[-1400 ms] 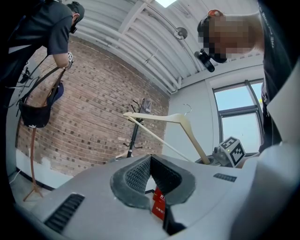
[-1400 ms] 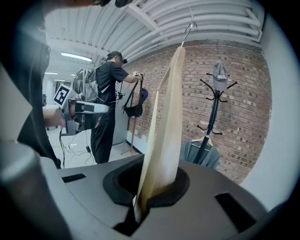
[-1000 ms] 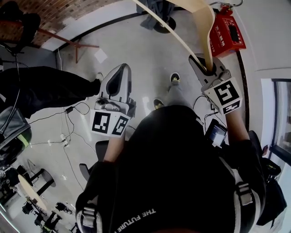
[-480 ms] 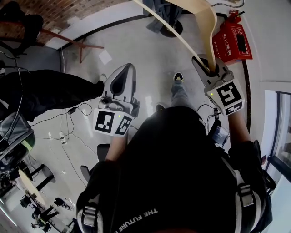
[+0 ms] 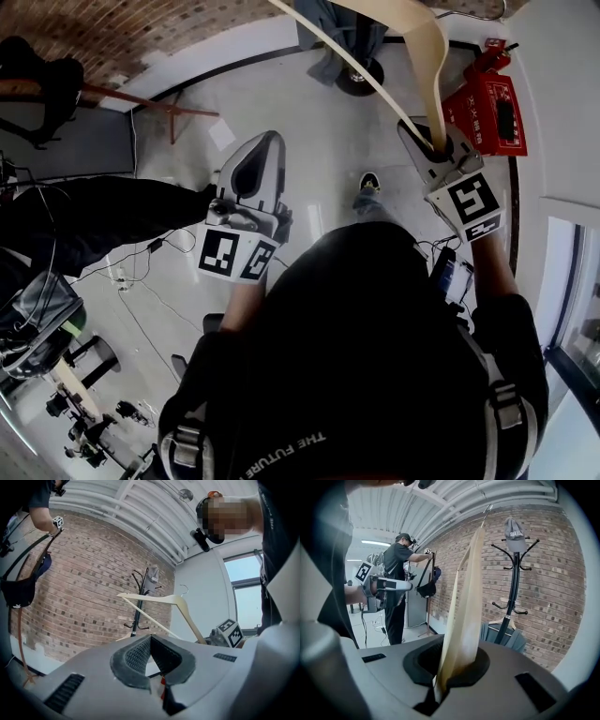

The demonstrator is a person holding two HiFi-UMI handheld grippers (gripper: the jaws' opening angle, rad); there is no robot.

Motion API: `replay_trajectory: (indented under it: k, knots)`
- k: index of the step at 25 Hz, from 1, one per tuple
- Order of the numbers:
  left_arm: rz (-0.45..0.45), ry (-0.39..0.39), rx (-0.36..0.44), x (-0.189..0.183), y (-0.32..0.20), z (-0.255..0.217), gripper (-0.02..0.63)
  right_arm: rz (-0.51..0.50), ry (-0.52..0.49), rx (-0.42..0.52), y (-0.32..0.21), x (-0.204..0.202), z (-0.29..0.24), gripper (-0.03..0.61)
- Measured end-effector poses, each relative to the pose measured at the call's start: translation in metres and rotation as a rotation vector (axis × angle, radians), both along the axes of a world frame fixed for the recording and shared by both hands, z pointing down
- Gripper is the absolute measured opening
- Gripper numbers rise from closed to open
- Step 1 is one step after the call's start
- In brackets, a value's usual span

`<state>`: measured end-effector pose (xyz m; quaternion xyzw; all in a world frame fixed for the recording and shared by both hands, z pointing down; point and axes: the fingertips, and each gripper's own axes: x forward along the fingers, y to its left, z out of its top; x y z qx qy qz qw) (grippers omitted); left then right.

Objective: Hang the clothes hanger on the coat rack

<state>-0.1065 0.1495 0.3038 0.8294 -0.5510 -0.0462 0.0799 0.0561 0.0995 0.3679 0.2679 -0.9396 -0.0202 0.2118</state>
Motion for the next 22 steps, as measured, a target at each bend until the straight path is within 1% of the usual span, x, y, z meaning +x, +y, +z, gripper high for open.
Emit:
replay_trajectory:
  k: [4, 7, 12, 17, 20, 22]
  knots:
    - [0.007, -0.011, -0.019, 0.019, -0.044, 0.001, 0.014, -0.012, -0.004, -0.020, -0.038, 0.015, 0.004, 0.017]
    - [0.015, -0.018, -0.033, 0.034, -0.075, 0.003, 0.014, -0.017, -0.036, -0.043, -0.067, 0.026, 0.004, 0.018]
    - [0.002, -0.028, -0.032, 0.053, -0.112, 0.001, 0.014, -0.025, -0.059, -0.056, -0.108, 0.042, 0.004, 0.017]
    - [-0.001, -0.027, -0.040, 0.052, -0.136, 0.002, 0.014, -0.025, -0.056, -0.053, -0.135, 0.043, 0.004, 0.017]
    - [0.001, -0.024, -0.041, 0.044, -0.154, 0.003, 0.014, -0.027, -0.063, -0.058, -0.151, 0.036, 0.007, 0.017]
    - [0.006, -0.019, -0.040, 0.036, -0.168, 0.002, 0.014, -0.018, -0.051, -0.068, -0.163, 0.028, 0.008, 0.017]
